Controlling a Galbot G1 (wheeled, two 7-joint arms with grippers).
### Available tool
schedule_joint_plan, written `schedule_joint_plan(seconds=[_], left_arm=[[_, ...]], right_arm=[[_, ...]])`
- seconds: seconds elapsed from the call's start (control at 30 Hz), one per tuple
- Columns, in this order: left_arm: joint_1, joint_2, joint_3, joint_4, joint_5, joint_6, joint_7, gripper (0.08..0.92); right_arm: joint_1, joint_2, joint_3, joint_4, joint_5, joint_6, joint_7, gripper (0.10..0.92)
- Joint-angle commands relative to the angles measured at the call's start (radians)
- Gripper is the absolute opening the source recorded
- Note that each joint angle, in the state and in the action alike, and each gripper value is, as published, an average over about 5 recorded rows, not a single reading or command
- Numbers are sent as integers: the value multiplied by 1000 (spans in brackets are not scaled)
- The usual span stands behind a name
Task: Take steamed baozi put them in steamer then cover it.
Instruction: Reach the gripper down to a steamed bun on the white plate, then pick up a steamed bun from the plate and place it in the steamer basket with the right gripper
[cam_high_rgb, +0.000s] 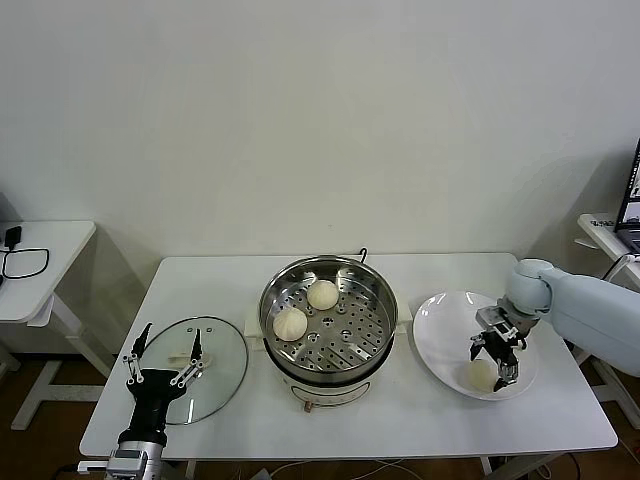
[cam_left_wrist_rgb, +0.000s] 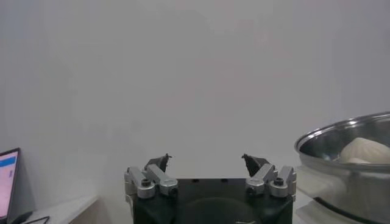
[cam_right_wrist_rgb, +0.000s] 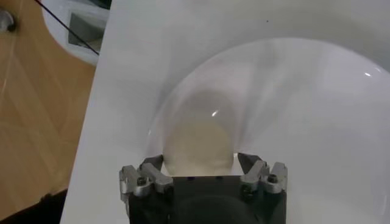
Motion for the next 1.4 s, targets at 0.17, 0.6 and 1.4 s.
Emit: schedule_joint_plan(seconds=[0.17, 0.6, 1.4], left_arm=[[2, 1, 5, -8, -2, 1, 0, 823], [6, 18, 17, -28, -9, 1, -2, 823], [14, 23, 14, -37, -16, -1, -6, 823]], right_arm=[[84, -14, -17, 41, 17, 7, 4, 675], [584, 149, -152, 248, 181, 268, -17, 653], [429, 456, -98, 426, -194, 587, 17, 653]])
